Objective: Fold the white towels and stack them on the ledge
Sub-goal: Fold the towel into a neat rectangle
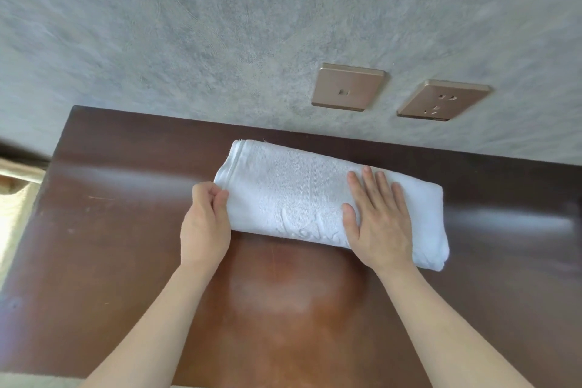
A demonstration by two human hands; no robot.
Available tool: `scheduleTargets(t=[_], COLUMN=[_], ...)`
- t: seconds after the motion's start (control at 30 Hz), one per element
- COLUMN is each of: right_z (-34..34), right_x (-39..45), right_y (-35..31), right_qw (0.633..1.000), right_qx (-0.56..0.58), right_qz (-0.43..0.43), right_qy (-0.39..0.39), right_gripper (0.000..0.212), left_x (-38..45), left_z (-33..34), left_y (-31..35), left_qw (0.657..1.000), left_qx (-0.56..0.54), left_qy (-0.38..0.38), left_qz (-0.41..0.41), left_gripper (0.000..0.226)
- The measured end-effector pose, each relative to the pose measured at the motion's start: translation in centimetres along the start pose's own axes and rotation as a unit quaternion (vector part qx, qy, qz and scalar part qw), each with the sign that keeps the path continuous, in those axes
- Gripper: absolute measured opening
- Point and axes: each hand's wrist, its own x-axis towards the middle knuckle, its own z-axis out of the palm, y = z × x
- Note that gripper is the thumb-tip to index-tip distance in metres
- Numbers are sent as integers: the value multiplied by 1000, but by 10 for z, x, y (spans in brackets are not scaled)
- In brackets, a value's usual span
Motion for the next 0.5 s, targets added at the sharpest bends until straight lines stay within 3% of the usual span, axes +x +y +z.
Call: scheduleTargets(t=[0.07, 0.13, 0.17, 0.27, 0.4, 0.5], right_z=[1, 2, 2, 3, 4, 5], right_x=[-1, -1, -2, -1, -2, -2], right_y=[-2, -5, -5, -5, -3, 0], right_qw=[1000, 1000, 1000, 1000, 999, 999], right_qx=[3, 5, 7, 18, 24, 23], right_qz=[6, 9, 10, 11, 12, 0], right_qy=[4, 6, 9, 24, 40, 46], right_gripper=[67, 65, 63, 59, 57, 57], left_x=[-2, -4, -6, -16, -25, -7], left_z=[-1, 6, 14, 47, 88, 78], left_y=[8, 27, 39, 80, 102, 80], left_qw=[998, 987, 979, 950, 902, 882], left_qx=[-14, 33, 43, 67, 278, 348], left_qy=[40, 84, 75, -62, -174, -179], left_qz=[39, 134, 183, 299, 280, 263], left_gripper=[4, 20, 24, 38, 58, 66])
